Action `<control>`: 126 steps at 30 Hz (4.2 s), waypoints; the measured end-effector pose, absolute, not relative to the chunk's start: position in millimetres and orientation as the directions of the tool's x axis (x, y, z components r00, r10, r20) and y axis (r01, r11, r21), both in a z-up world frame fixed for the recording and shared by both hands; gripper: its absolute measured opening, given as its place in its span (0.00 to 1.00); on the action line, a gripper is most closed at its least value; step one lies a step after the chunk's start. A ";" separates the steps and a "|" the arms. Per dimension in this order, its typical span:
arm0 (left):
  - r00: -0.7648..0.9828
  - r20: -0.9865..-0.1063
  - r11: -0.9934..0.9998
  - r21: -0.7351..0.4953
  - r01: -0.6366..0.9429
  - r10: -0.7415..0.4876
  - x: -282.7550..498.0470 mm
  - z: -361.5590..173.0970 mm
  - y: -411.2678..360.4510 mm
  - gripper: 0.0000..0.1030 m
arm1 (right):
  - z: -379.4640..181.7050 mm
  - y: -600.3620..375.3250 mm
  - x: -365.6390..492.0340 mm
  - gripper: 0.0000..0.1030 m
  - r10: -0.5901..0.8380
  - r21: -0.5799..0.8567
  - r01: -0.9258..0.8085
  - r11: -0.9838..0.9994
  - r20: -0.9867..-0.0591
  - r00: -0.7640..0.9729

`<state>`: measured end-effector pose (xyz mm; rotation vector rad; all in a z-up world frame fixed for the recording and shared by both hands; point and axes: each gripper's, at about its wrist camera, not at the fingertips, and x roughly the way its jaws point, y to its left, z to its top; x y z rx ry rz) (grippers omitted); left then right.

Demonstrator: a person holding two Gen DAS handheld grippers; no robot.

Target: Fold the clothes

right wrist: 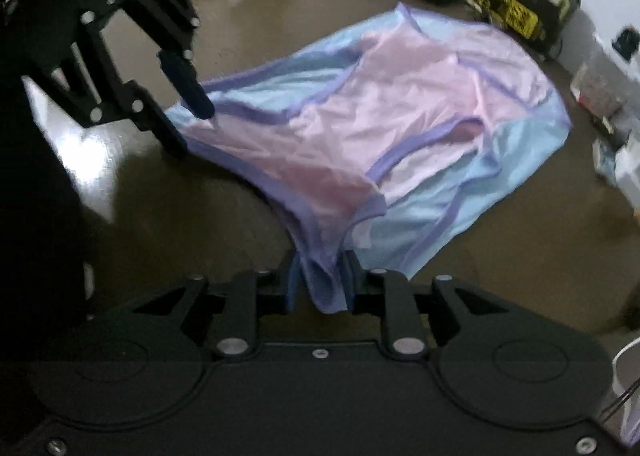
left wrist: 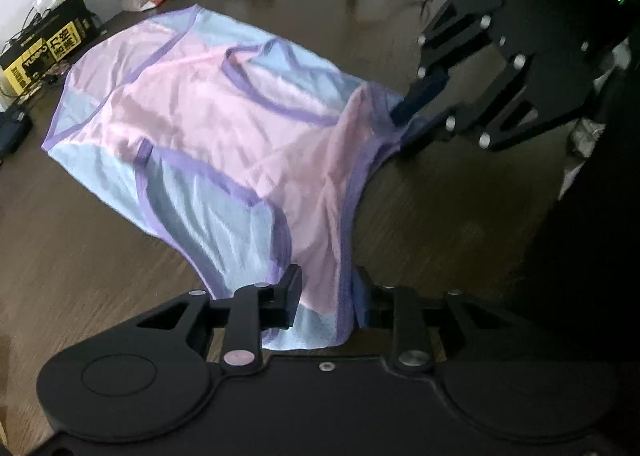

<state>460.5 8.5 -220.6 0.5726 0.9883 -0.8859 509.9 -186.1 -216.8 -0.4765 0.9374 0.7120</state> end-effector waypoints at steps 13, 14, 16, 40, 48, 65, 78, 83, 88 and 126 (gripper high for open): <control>0.314 -0.877 0.532 0.082 0.843 -0.363 451.3 -228.2 -1.5 0.27 | -178.3 -186.6 490.6 0.24 0.424 -0.014 -0.674 0.738 -0.768 0.480; 0.306 -0.878 0.545 0.063 0.836 -0.368 453.9 -228.8 -1.2 0.27 | -177.9 -185.5 489.9 0.24 0.426 -0.011 -0.674 0.738 -0.768 0.479; 0.283 -0.880 0.573 0.016 0.820 -0.382 460.4 -229.5 1.1 0.26 | -181.9 -179.0 487.9 0.24 0.420 -0.031 -0.690 0.723 -0.773 0.475; 0.281 -0.887 0.539 0.044 0.841 -0.366 430.9 -226.5 10.3 0.03 | -193.5 -213.1 467.3 0.01 0.400 0.130 -0.588 0.798 -0.845 0.356; 0.308 -0.881 0.522 0.084 0.849 -0.358 436.0 -223.6 11.8 0.05 | -189.0 -197.2 469.2 0.21 0.382 0.003 -0.664 0.747 -0.820 0.426; 0.275 -0.893 0.555 0.035 0.831 -0.356 443.8 -228.0 13.4 0.05 | -189.7 -217.5 454.9 0.12 0.364 0.158 -0.456 0.876 -0.836 0.411; 0.202 -0.834 0.387 -0.015 0.922 -0.513 459.9 -165.8 -28.6 0.29 | -186.1 -217.5 487.5 0.23 0.379 0.017 -0.622 0.783 -0.806 0.454; 0.245 -0.822 0.273 0.114 0.955 -0.515 463.6 -186.5 -83.7 0.29 | -189.1 -220.3 517.7 0.00 0.388 0.035 -0.675 0.737 -0.840 0.379; 0.183 -0.849 0.235 0.071 0.969 -0.496 487.1 -210.1 -118.4 0.29 | -182.2 -241.8 537.0 0.15 0.293 -0.020 -0.531 0.847 -0.815 0.500; 0.159 -0.845 0.415 -0.080 0.906 -0.510 506.5 -212.8 -118.5 0.29 | -186.4 -246.7 430.7 0.24 0.311 0.271 -0.157 0.950 -0.757 0.575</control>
